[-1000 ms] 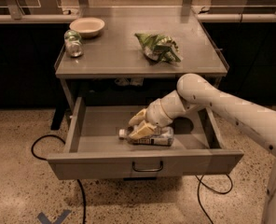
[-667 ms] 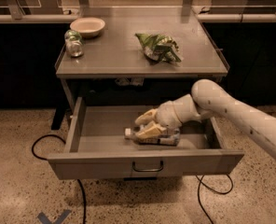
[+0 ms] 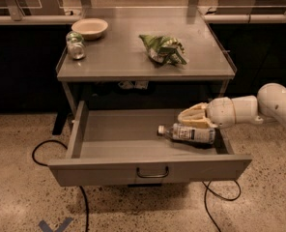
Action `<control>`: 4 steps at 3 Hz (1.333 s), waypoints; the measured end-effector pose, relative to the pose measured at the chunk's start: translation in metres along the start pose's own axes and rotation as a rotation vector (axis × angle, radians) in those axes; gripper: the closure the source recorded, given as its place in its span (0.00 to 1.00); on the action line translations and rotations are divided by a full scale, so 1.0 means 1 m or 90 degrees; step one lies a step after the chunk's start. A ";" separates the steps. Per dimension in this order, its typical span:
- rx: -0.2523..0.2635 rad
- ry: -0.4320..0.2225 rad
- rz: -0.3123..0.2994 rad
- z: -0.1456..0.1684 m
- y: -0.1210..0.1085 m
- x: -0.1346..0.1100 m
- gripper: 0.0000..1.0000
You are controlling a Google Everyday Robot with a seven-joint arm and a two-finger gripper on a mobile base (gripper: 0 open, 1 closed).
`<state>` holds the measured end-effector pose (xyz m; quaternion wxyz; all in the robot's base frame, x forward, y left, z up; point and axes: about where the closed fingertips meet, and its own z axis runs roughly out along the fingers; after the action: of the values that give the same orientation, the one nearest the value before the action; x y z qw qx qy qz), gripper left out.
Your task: Pick blue plastic bottle from top drawer and place on counter
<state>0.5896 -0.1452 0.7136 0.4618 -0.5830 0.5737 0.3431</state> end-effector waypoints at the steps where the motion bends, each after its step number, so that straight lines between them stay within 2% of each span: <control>1: 0.015 0.024 -0.018 -0.054 -0.023 -0.026 1.00; 2: 0.035 0.024 -0.035 -0.070 -0.035 -0.036 0.81; 4: 0.035 0.024 -0.035 -0.070 -0.035 -0.036 0.35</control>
Offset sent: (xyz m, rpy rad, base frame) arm 0.0098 -0.0367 0.0380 -0.0295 -0.0265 -0.0153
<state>0.6108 -0.2009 0.7756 0.4758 -0.5922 0.5752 0.3034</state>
